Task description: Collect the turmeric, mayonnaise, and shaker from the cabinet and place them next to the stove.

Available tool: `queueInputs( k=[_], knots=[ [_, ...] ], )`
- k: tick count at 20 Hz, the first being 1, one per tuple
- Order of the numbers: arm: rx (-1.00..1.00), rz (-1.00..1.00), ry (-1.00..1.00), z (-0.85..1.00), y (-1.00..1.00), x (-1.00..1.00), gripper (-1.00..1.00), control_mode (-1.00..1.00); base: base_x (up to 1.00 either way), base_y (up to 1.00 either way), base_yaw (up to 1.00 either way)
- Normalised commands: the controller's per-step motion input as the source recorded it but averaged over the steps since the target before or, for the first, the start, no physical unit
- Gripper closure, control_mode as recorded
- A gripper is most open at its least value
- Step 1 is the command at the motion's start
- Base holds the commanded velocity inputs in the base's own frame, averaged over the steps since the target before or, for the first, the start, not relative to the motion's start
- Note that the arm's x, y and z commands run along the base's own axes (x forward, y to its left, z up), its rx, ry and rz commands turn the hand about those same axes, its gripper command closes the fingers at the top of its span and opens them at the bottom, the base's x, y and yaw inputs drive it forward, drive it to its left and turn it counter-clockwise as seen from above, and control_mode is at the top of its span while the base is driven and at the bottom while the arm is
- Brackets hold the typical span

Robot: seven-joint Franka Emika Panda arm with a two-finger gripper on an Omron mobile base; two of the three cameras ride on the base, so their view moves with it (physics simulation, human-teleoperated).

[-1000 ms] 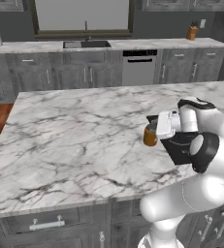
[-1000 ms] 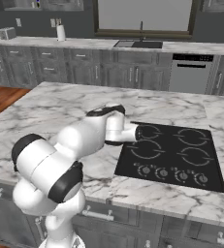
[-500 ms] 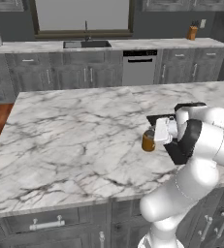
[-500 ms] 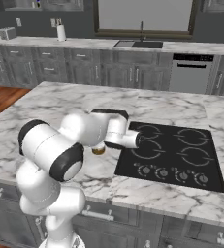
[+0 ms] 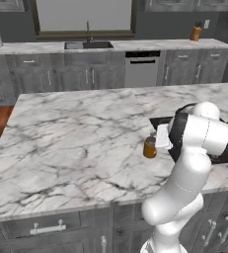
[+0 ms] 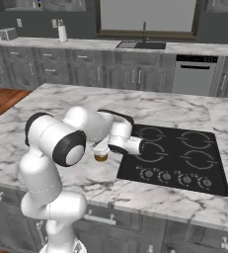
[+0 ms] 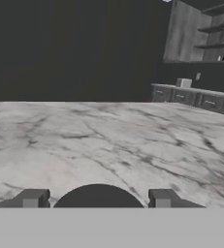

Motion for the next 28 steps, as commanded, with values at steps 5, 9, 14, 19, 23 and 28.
queueInputs(
  k=[5,9,14,19,23,28],
  knots=[
    [0.0,0.01,0.0,-0.42,0.0,0.07,1.0,-1.0,0.0,0.0,0.0],
    [0.0,0.0,0.0,-0.18,-0.01,-0.05,-1.0,-1.0,0.0,0.0,0.0],
    [0.0,0.0,-0.04,0.07,-0.07,-0.35,-1.0,-1.0,0.0,0.0,0.0],
    [0.0,0.03,-0.12,0.4,-0.09,-0.44,-1.0,-1.0,0.0,0.0,0.0],
    [0.0,0.04,-0.12,0.57,0.0,-0.34,-1.0,-1.0,0.0,0.0,0.0],
    [0.0,0.03,-0.07,0.64,0.0,-0.58,-1.0,-1.0,0.0,0.0,0.0]
  ],
)
